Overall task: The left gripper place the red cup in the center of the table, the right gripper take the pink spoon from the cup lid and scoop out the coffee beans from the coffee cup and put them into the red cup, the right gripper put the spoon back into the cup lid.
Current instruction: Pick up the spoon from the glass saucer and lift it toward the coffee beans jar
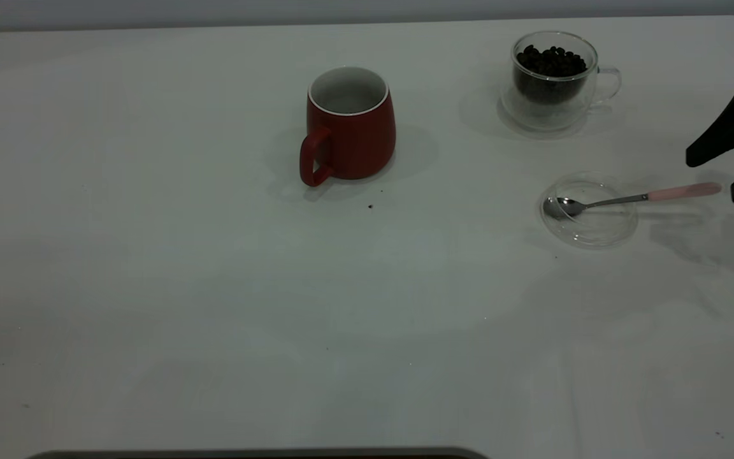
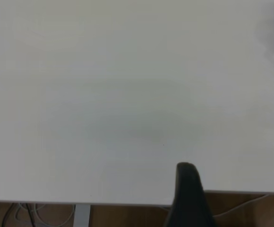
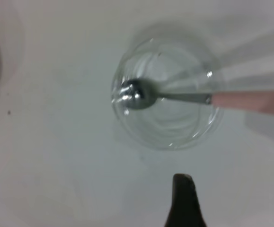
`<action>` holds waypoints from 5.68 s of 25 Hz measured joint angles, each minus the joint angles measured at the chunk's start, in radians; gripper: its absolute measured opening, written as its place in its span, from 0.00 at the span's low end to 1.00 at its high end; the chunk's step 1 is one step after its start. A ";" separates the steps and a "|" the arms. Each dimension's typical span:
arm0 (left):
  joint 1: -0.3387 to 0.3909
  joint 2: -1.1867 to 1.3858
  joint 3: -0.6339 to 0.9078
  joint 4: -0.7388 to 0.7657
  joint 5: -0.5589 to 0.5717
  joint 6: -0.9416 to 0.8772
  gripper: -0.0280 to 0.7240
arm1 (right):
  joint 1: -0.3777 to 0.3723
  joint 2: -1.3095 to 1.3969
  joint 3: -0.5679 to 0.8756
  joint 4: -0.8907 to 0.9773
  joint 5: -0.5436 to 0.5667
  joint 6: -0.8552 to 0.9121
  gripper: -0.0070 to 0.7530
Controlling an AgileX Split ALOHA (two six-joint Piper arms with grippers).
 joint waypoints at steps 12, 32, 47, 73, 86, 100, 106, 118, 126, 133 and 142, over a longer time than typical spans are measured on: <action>0.000 0.000 0.000 0.000 0.000 0.000 0.82 | -0.085 0.069 -0.006 0.060 0.044 -0.187 0.79; 0.000 0.000 0.000 0.000 0.000 0.002 0.82 | -0.089 0.231 -0.070 0.309 0.149 -0.604 0.79; 0.000 0.000 0.000 0.000 0.000 0.002 0.82 | -0.106 0.231 -0.072 0.291 0.132 -0.608 0.79; 0.000 0.000 0.000 0.000 0.000 0.001 0.82 | -0.128 0.325 -0.341 -0.015 0.293 -0.511 0.90; 0.000 0.000 0.000 0.000 0.000 0.001 0.82 | -0.106 0.334 -0.399 -0.054 0.312 -0.507 0.91; 0.000 0.000 0.000 0.000 0.000 0.003 0.82 | -0.103 0.360 -0.401 -0.029 0.351 -0.523 0.91; 0.000 0.000 0.000 0.000 0.000 0.002 0.82 | -0.103 0.360 -0.401 -0.026 0.370 -0.525 0.88; 0.000 0.000 0.000 0.000 0.000 0.002 0.82 | -0.103 0.360 -0.401 -0.027 0.372 -0.526 0.58; 0.000 0.000 0.000 0.000 0.000 0.002 0.82 | -0.103 0.360 -0.401 -0.051 0.394 -0.525 0.49; 0.000 0.000 0.000 0.000 0.000 0.002 0.82 | -0.103 0.360 -0.401 -0.056 0.436 -0.525 0.27; 0.000 0.000 0.000 0.000 0.000 0.000 0.82 | -0.103 0.358 -0.401 -0.082 0.485 -0.517 0.16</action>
